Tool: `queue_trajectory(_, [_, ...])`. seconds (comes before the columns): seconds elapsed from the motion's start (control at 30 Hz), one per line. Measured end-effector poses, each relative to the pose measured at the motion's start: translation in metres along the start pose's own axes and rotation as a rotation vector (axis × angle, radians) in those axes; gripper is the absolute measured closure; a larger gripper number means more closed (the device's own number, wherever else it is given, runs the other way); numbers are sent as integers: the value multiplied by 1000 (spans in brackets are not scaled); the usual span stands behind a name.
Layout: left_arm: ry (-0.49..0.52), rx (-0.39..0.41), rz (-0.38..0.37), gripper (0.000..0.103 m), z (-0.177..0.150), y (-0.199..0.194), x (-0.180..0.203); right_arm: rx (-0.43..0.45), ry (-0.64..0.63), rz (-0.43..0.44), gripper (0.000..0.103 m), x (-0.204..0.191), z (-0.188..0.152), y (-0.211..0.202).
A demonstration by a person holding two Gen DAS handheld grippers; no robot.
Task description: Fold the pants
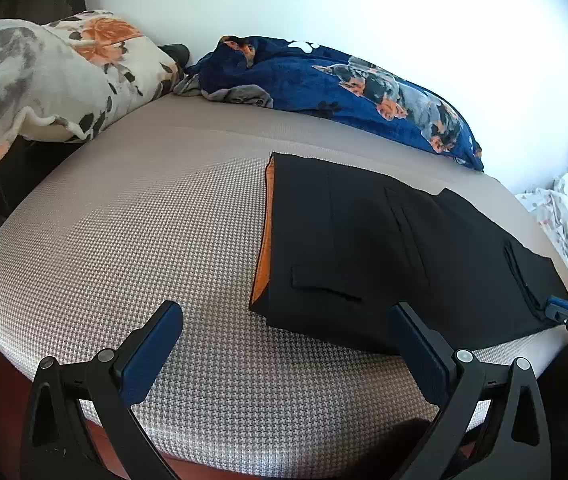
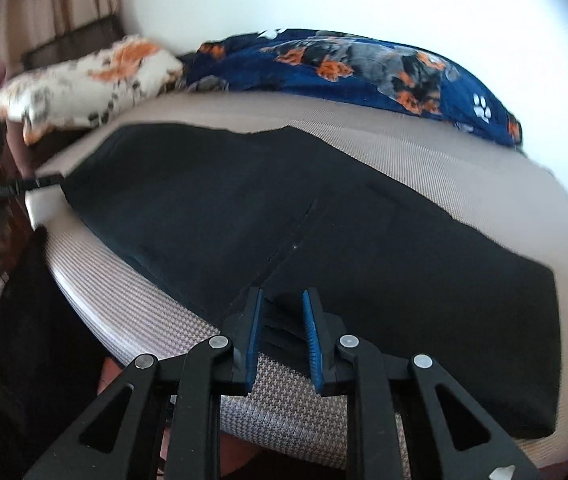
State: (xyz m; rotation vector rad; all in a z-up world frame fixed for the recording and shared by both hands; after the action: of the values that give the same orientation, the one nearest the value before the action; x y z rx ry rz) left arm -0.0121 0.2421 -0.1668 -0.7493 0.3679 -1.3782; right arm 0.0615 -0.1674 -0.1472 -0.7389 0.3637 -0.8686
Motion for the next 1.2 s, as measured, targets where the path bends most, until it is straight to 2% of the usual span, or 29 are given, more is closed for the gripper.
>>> queue_trajectory(0.17, [-14, -13, -4, 1, -2, 4, -2, -24, -28, 3, 81, -2, 3, 4])
queue_trajectory(0.37, [-35, -31, -10, 1, -3, 10, -5, -53, -58, -20, 82, 0, 3, 11])
queue_trajectory(0.4, [-33, -29, -9, 1, -3, 9, -5, -57, -69, -27, 81, -1, 4, 12])
queue_trajectory(0.47, [-28, -29, -8, 1, -3, 9, -4, -60, -95, -40, 70, -5, 4, 12])
queue_trajectory(0.53, [-25, -32, -5, 1, -3, 10, -4, -62, -100, -42, 71, -5, 3, 14])
queue_trajectory(0.6, [-26, -33, -4, 1, -3, 11, -4, -65, -86, -34, 75, -2, 4, 16])
queue_trajectory(0.67, [-29, -34, -5, 1, -4, 11, -4, -64, -79, -22, 89, 0, 6, 16])
queue_trajectory(0.73, [-27, -34, -3, 1, -3, 12, -5, -57, -78, -19, 94, -1, 7, 15])
queue_trajectory(1.0, [-22, -36, 1, 1, -2, 11, -5, -10, -16, 75, 98, 4, 7, -2])
queue_trajectory(1.2, [-20, -39, 3, 1, -2, 12, -4, -49, -64, 103, 101, -5, -2, 2])
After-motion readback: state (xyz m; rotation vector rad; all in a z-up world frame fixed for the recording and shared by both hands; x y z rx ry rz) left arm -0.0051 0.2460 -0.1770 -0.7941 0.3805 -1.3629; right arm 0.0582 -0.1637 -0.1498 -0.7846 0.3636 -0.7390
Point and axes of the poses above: each gripper's, at about its wrist camera, not at the fingertips, and y roughly the way its jaws point, x to its right, z to its top, the point moved 2 cm from there along y, roughly the way its jaws point, and after that the axes turned 3 degrees about z, right-handed, at the moved point
